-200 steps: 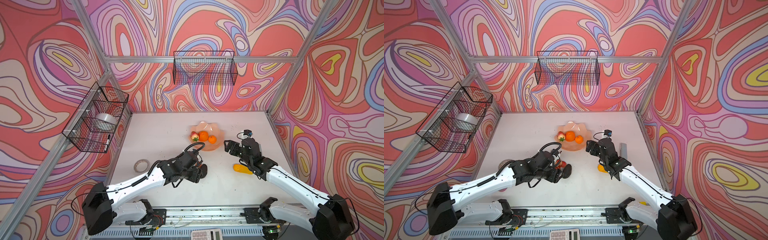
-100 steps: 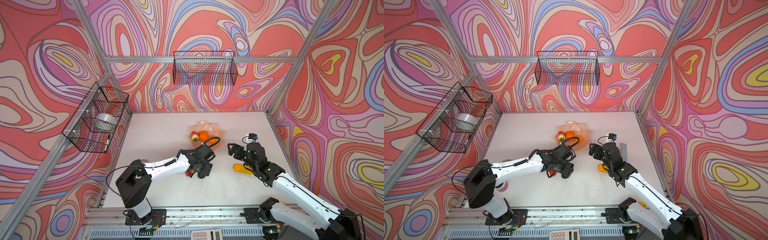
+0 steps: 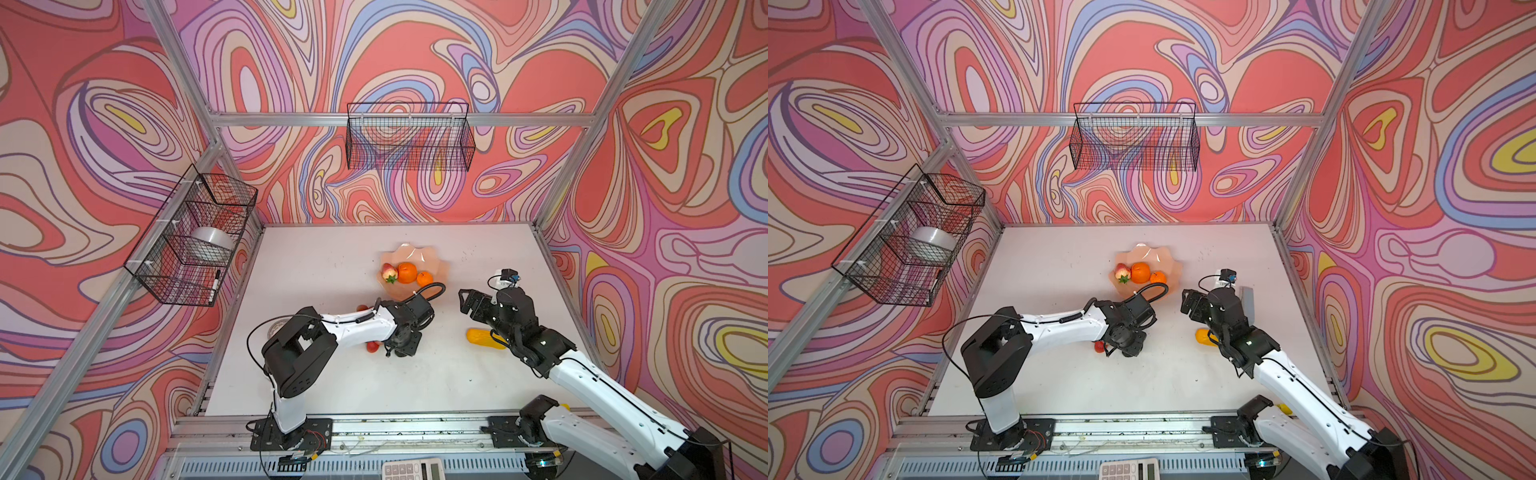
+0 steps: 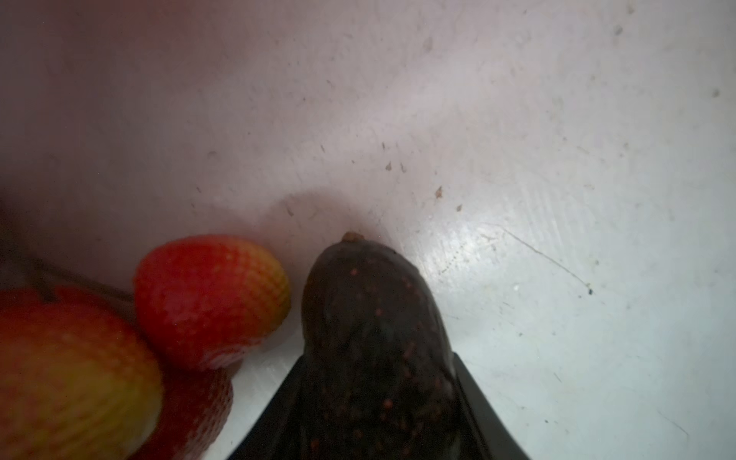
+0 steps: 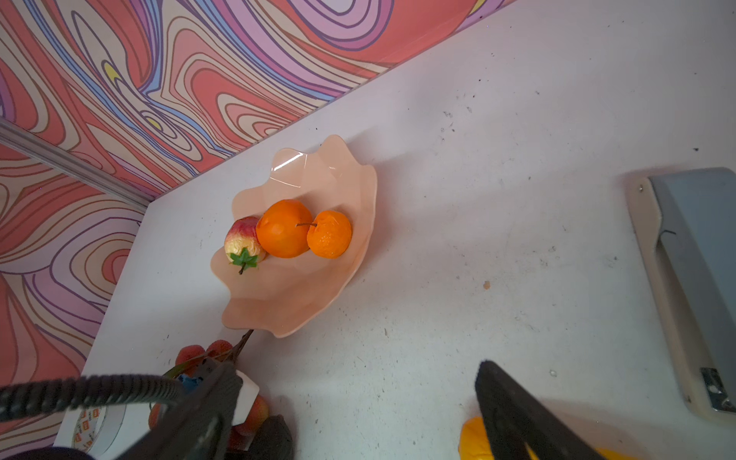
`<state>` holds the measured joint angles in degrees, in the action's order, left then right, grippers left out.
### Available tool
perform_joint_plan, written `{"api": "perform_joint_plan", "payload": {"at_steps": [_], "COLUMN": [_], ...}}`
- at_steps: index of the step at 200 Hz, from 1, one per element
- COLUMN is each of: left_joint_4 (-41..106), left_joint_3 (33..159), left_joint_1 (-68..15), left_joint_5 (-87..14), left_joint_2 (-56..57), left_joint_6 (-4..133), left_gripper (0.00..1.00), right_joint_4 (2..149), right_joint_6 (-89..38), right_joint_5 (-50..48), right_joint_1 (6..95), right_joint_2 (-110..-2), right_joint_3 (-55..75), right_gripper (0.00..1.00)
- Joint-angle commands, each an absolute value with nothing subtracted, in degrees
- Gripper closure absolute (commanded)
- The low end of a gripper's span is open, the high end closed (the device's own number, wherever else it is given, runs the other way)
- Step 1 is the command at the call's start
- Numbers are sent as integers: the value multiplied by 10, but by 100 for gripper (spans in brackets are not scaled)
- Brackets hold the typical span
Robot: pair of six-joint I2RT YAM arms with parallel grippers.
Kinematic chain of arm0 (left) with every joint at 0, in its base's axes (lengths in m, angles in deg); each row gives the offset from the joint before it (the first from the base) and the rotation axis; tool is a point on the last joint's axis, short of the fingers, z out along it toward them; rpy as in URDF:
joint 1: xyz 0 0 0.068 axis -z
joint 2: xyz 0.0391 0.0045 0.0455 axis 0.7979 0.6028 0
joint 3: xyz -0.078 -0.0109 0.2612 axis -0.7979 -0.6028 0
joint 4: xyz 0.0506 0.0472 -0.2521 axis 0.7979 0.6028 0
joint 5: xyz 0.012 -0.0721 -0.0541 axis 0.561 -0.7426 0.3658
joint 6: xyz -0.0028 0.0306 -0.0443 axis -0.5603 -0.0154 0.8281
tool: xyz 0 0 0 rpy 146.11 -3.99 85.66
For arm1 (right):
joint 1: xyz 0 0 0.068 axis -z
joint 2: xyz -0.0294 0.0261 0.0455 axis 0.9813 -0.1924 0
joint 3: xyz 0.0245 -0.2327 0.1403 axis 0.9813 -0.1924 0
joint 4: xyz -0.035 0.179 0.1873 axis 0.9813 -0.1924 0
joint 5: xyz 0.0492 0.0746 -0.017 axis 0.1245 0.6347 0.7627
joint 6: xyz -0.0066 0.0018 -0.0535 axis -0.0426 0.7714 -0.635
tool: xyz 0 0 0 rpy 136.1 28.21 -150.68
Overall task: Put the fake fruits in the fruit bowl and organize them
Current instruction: 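Place the avocado in the bowl with the left gripper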
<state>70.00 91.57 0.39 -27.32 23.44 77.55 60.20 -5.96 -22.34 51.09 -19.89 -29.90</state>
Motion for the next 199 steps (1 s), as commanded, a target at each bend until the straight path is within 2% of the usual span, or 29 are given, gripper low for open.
{"api": "perform_joint_plan", "payload": {"at_steps": [1,28,49,109,137,199], "left_joint_4": [698,721,770,809,831,827], "left_joint_3": [924,971,1049,1215,1289,1358], "left_joint_1": [8,7,-13,-97,-103,-104], "left_joint_5": [-293,-264,-241,-285,-276,-253], "left_joint_2": [205,150,149,269,342,418], "left_joint_6": [773,721,649,544,531,513], "left_gripper": [69,69,68,68,67,66], "right_joint_4": [593,592,594,554,522,495], "right_joint_6": [-65,-61,-59,-54,-54,-53], "right_joint_5": [-238,-240,-240,-242,-253,-263], "right_joint_1": [513,513,513,513,513,513], "right_joint_2": [-196,-199,-196,-150,-121,-89], "right_joint_3": [-295,-292,-291,-284,-284,-293], "right_gripper": [3,3,3,4,4,4]}}
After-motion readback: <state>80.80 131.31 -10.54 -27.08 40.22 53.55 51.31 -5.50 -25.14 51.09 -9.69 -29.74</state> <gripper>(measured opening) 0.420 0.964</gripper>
